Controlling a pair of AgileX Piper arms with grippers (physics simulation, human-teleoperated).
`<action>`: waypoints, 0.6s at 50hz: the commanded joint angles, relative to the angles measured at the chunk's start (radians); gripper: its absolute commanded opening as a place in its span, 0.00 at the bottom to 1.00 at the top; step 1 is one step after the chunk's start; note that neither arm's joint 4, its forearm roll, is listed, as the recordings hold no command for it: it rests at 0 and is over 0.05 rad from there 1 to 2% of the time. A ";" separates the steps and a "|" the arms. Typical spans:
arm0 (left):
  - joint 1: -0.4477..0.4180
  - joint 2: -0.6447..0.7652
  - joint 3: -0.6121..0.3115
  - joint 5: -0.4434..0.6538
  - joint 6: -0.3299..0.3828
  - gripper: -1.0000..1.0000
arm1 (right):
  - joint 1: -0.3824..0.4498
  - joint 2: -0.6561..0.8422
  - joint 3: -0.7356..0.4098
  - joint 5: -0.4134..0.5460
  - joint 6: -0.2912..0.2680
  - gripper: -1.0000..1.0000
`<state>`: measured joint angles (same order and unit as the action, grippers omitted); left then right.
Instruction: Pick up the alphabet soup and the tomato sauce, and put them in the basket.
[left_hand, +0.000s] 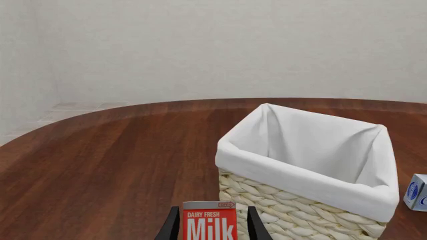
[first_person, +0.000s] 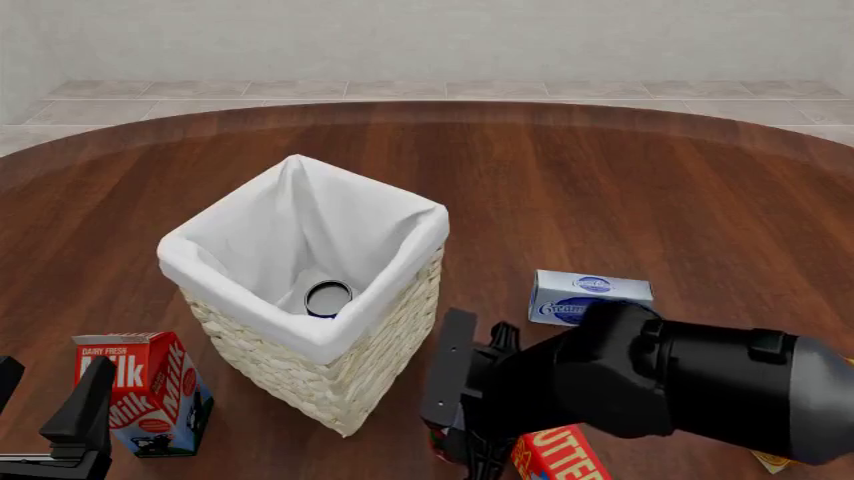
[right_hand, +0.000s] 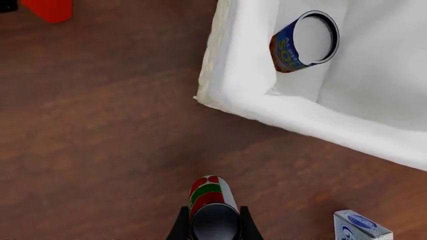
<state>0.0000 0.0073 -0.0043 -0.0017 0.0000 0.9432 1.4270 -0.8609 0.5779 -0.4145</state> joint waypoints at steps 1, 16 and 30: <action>0.000 0.000 0.000 0.000 0.000 1.00 | 0.007 -0.027 -0.009 0.021 0.014 0.00; 0.000 0.000 0.000 0.000 0.000 1.00 | 0.023 -0.053 -0.044 0.057 0.015 0.00; 0.000 0.000 0.000 0.000 0.000 1.00 | 0.038 -0.071 -0.071 0.084 0.011 0.00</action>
<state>0.0000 0.0073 -0.0043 -0.0017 0.0000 0.9725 1.3709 -0.9122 0.6443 -0.4191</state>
